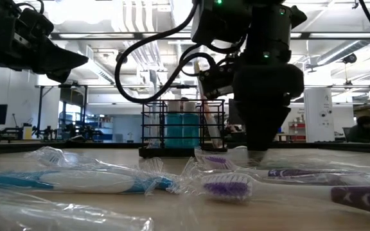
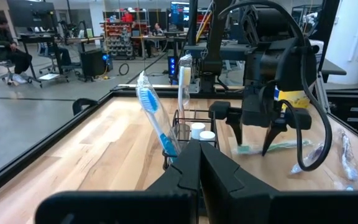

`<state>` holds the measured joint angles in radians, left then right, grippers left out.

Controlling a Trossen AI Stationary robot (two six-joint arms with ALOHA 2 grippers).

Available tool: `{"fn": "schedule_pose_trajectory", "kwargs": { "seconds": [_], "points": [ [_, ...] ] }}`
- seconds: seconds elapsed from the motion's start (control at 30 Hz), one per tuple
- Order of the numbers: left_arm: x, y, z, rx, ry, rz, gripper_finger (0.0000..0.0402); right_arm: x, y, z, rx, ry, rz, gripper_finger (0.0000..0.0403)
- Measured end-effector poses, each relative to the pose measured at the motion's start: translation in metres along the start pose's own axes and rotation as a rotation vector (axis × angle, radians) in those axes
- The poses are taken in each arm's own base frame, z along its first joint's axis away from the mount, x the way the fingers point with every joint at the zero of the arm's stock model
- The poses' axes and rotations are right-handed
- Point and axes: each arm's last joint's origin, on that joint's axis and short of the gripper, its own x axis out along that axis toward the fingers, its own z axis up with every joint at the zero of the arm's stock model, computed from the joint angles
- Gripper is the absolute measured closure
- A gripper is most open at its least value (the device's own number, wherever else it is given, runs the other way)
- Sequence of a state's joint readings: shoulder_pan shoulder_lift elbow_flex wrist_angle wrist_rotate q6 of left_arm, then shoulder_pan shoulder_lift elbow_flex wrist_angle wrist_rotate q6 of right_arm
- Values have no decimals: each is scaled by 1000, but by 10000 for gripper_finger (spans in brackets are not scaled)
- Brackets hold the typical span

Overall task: Pick & Place toothbrushing station
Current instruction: Put the top green toothbrush into the black mesh organizer

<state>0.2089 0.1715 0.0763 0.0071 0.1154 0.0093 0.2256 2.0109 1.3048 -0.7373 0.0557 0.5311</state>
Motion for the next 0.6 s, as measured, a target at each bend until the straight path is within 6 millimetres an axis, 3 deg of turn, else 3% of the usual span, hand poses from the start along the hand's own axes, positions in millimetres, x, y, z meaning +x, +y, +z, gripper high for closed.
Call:
{"fn": "schedule_pose_trajectory", "kwargs": {
  "seconds": [0.27,0.6],
  "points": [
    [0,0,0,0,1,0,394,0,2,-2,-93,-1,-6,190],
    [0,0,0,-2,1,0,394,0,5,-2,-112,6,21,280]
  ]
}}
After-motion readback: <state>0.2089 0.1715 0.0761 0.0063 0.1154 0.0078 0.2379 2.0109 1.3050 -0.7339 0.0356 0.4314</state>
